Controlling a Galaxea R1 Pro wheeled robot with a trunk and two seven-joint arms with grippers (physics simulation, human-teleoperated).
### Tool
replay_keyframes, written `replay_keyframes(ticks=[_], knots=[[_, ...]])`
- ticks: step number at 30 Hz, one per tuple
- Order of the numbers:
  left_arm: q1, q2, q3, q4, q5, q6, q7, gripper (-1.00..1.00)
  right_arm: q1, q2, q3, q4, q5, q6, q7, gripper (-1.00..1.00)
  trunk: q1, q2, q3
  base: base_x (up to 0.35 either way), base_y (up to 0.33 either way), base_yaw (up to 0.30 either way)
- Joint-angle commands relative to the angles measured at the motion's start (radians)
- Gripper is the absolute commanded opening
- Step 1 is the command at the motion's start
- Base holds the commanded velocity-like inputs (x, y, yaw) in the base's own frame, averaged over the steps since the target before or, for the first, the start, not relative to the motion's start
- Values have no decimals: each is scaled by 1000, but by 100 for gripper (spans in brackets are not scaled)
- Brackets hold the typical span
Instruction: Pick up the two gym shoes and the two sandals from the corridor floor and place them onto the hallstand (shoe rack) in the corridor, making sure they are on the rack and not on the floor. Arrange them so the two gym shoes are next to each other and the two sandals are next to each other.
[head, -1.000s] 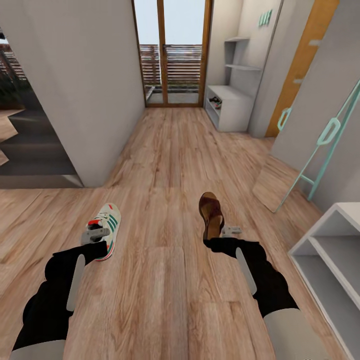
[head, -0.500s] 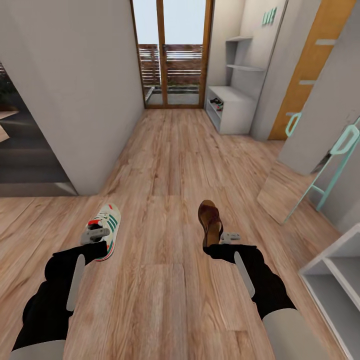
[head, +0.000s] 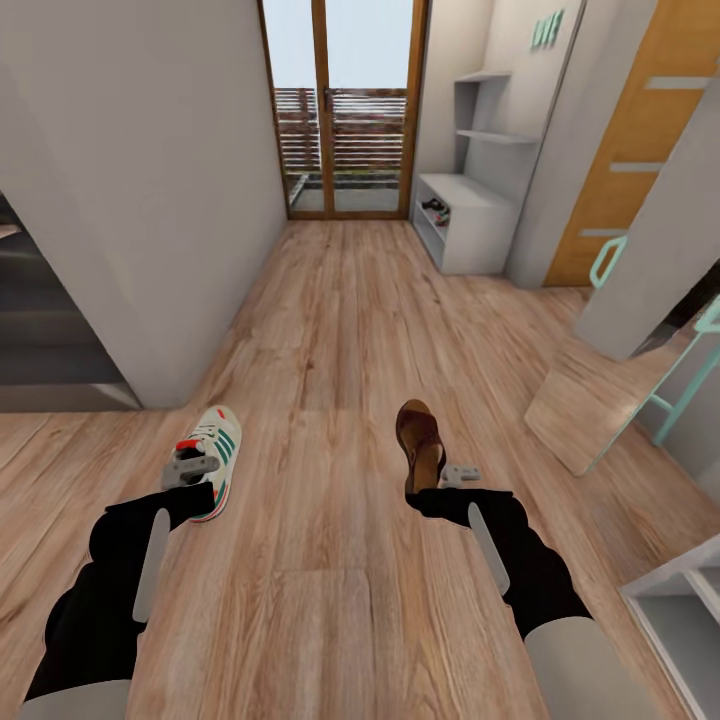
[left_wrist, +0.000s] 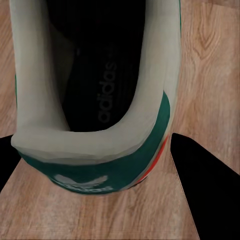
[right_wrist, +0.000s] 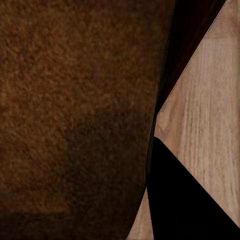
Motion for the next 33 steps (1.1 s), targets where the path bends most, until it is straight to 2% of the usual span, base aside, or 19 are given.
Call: replay_keyframes(ticks=[1,21,33], knots=[[0,0,0,0,-1,0,0,-100,0,0,0,0,-4,0,-3,-100,0,0,0,342,0,0],[0,-1,0,0,-1,0,0,-100,0,0,0,0,-11,0,-3,-100,0,0,0,342,2,0],[0,-1,0,0,-1,0,0,-100,0,1,-2,0,-3,-1,-10,-100,0,0,0,342,72,0]])
